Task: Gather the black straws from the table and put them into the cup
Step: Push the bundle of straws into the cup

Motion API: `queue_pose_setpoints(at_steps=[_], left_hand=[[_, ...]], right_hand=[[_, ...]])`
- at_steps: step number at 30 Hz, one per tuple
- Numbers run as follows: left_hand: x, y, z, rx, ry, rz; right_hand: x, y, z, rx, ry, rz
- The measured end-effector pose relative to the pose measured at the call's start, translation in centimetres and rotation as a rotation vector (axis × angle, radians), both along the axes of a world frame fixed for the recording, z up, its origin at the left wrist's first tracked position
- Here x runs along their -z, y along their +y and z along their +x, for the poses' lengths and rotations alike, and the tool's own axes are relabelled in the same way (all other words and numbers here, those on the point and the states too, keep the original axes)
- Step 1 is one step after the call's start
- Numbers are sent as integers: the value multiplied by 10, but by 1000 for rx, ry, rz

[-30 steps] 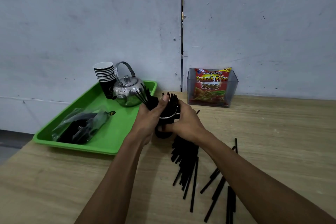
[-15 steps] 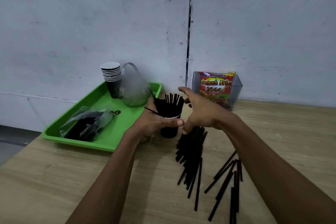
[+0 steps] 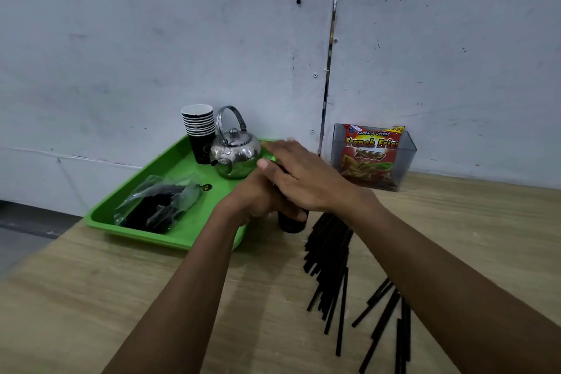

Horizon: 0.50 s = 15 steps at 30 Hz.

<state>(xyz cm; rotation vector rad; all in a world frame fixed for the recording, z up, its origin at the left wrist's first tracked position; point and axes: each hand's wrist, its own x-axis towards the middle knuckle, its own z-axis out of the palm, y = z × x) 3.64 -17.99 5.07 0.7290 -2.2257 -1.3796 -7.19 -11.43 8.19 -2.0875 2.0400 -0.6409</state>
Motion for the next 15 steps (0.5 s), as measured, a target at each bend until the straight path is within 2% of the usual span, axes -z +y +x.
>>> queue_pose_setpoints(at_steps=[2, 5, 8, 12, 15], left_hand=[[1, 0, 5, -4, 28, 55], [0, -1, 9, -55, 94, 146], [-1, 0, 10, -39, 111, 162], [-3, -1, 15, -85, 56, 132], [-10, 10, 19, -231, 174, 73]], right_hand=[[3, -2, -3, 53, 78, 114], [5, -1, -6, 69, 87, 55], [5, 1, -7, 58, 149, 109], [1, 11, -12, 58, 15, -53], [-4, 25, -20, 76, -114, -167]])
